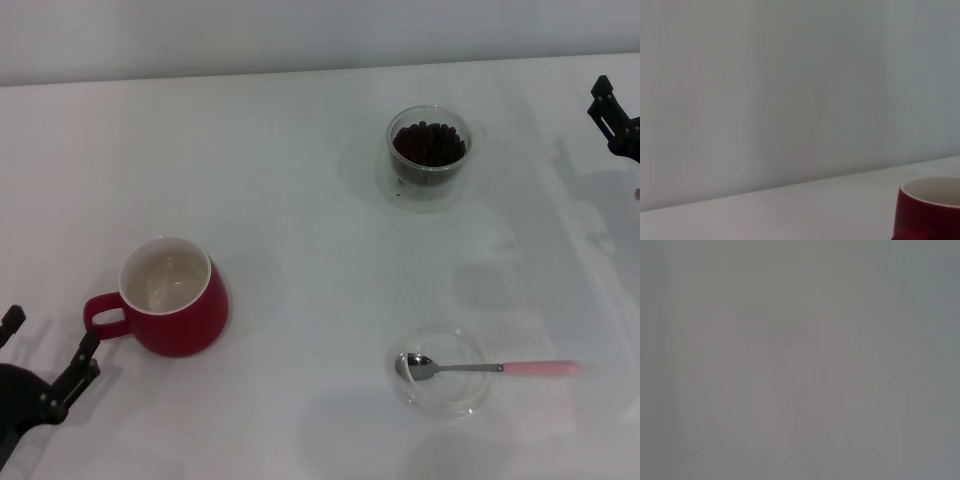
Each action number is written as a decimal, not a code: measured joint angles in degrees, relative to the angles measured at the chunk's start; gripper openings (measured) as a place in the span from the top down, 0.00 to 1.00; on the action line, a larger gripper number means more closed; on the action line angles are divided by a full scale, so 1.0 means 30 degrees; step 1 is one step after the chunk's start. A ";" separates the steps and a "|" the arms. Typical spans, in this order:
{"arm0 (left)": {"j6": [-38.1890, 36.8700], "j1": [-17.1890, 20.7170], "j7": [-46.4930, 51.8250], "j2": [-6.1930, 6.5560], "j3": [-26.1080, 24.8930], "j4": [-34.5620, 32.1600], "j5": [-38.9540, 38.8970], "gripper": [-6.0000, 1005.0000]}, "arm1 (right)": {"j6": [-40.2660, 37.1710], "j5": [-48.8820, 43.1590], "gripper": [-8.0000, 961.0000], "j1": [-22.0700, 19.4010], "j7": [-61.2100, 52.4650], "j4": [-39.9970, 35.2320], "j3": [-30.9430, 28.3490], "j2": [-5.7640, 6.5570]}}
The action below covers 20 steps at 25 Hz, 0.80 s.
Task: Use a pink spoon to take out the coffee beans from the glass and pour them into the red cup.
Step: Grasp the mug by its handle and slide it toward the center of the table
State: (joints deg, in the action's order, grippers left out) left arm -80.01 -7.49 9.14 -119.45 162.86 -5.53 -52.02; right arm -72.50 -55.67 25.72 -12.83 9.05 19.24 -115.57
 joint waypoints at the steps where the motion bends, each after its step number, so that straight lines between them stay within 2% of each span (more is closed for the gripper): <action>1: 0.0057 -0.0064 -0.0001 0.0000 -0.0004 -0.0007 -0.0009 0.12 | 0.0000 -0.0011 0.11 0.0001 -0.0001 0.0001 0.0000 0.0000; 20: 0.1103 -0.0978 -0.0003 0.0009 -0.0208 0.0031 -0.0583 0.15 | -0.0001 -0.0078 0.11 -0.0020 0.0000 0.0002 0.0000 -0.0001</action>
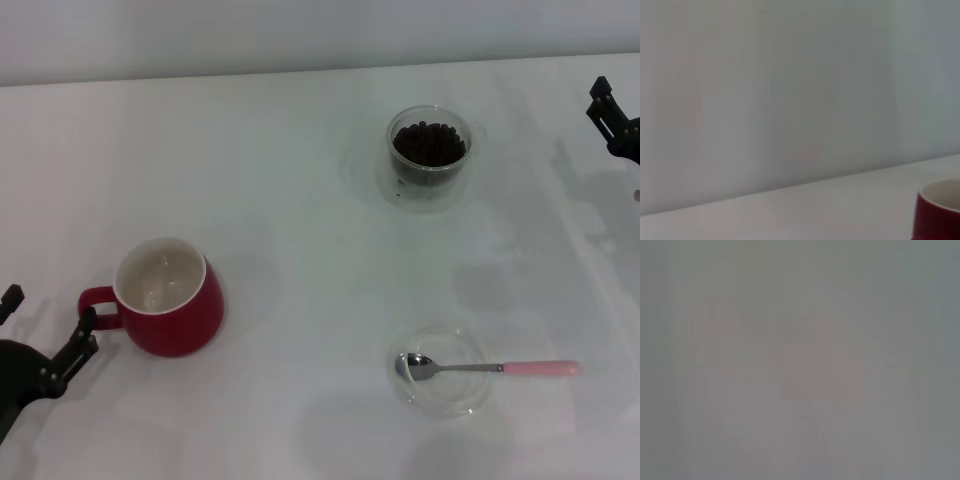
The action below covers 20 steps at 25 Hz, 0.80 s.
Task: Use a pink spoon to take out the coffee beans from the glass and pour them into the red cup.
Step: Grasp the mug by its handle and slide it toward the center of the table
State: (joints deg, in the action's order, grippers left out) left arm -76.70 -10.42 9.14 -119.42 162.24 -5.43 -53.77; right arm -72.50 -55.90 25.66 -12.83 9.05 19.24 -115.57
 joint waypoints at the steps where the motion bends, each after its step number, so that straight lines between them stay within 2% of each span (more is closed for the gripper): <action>1: 0.0119 -0.0033 0.0000 0.0007 0.0001 -0.0028 -0.0113 0.15 | 0.0000 0.0000 0.11 -0.0016 0.0000 0.0000 0.0001 0.0002; 12: 0.0271 -0.0801 0.0001 0.0023 0.0005 0.0110 -0.0229 0.16 | 0.0000 0.0064 0.11 -0.0120 0.0000 0.0039 0.0001 0.0001; 20: 0.1253 -0.1242 0.0000 0.0052 0.0004 0.0149 -0.0242 0.18 | 0.0000 0.0082 0.11 -0.0139 0.0000 0.0066 0.0000 0.0001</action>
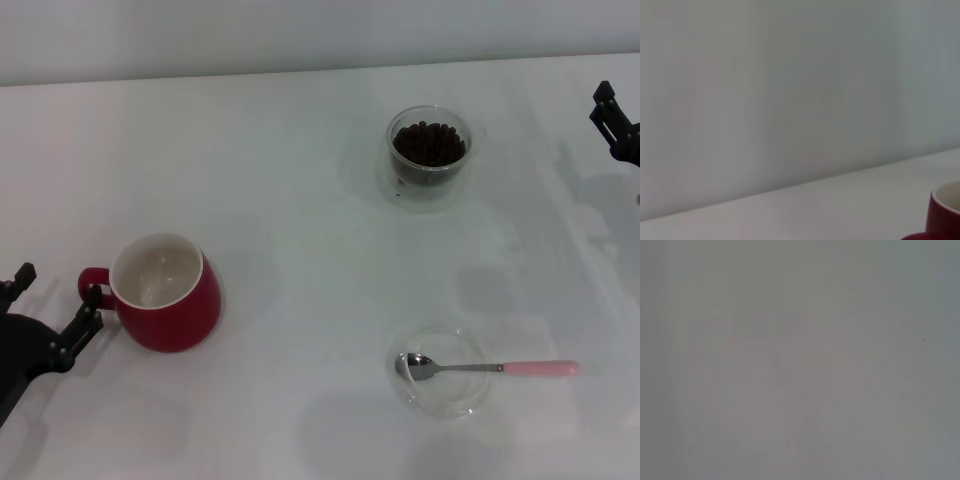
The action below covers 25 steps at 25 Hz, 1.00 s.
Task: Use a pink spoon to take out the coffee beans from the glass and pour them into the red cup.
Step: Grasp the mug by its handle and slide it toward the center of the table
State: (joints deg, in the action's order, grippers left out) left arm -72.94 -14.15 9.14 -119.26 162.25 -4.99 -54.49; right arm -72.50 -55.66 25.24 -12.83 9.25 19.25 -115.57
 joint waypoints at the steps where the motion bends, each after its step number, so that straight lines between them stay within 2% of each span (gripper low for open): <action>1: 0.0133 -0.0048 0.0001 0.0000 0.0001 0.0000 0.0000 0.18 | 0.0000 0.0004 0.11 0.0000 0.0000 0.0007 0.0000 0.0001; 10: 0.0654 -0.0495 -0.0129 -0.0001 -0.0001 0.0029 -0.0029 0.19 | -0.0001 0.0010 0.11 -0.0037 0.0000 0.0025 0.0000 0.0001; 16: 0.0655 -0.0544 -0.1602 -0.0046 0.0000 -0.0059 -0.0082 0.23 | -0.0001 0.0025 0.11 -0.0082 0.0000 0.0050 0.0000 0.0000; 21: 0.0657 -0.0506 -0.2208 -0.0061 0.0001 -0.0216 -0.0088 0.43 | -0.0001 0.0039 0.11 -0.0118 0.0000 0.0051 0.0001 0.0001; 25: 0.0656 -0.0546 -0.2217 -0.0062 -0.0001 -0.0216 -0.0089 0.52 | 0.0000 0.0039 0.11 -0.0124 0.0000 0.0051 0.0000 0.0001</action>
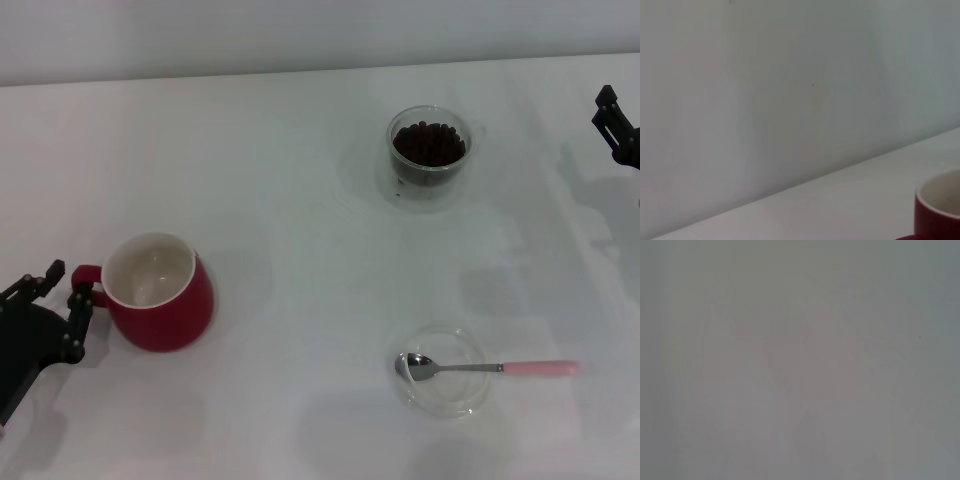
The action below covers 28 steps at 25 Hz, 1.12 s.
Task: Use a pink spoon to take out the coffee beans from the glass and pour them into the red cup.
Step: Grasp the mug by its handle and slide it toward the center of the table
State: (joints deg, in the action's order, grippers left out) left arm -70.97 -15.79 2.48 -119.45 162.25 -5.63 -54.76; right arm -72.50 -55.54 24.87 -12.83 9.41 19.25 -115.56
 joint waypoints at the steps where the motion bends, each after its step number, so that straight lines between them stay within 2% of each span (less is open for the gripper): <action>1: 0.0001 -0.0007 0.0000 -0.0005 0.0000 0.0002 0.0000 0.54 | 0.0000 0.0000 0.11 0.0000 0.0001 0.0000 0.0000 -0.0001; 7: 0.0004 -0.0048 -0.0012 -0.0028 -0.0001 0.0006 0.0003 0.67 | -0.0001 -0.0024 0.11 0.0000 -0.0001 -0.0001 0.0000 -0.0001; 13: 0.0006 -0.0272 -0.0049 -0.0034 0.0000 -0.0202 0.0004 0.89 | -0.0001 -0.0064 0.11 0.0036 0.0000 -0.0001 0.0000 0.0000; 21: 0.0209 -0.0809 -0.0547 -0.0080 0.0122 -0.0831 0.0136 0.88 | -0.0001 -0.0120 0.11 0.0161 -0.0001 0.0000 0.0001 -0.0001; 28: 0.1603 -0.1575 -0.1656 -0.0092 0.0203 -0.1938 0.0443 0.87 | -0.0001 -0.0124 0.11 0.0226 0.0000 -0.0001 0.0000 -0.0001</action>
State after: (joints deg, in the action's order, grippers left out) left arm -66.16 -20.51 -2.48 -119.73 162.85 -11.45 -53.43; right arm -72.51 -55.91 25.55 -12.83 9.40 19.25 -115.56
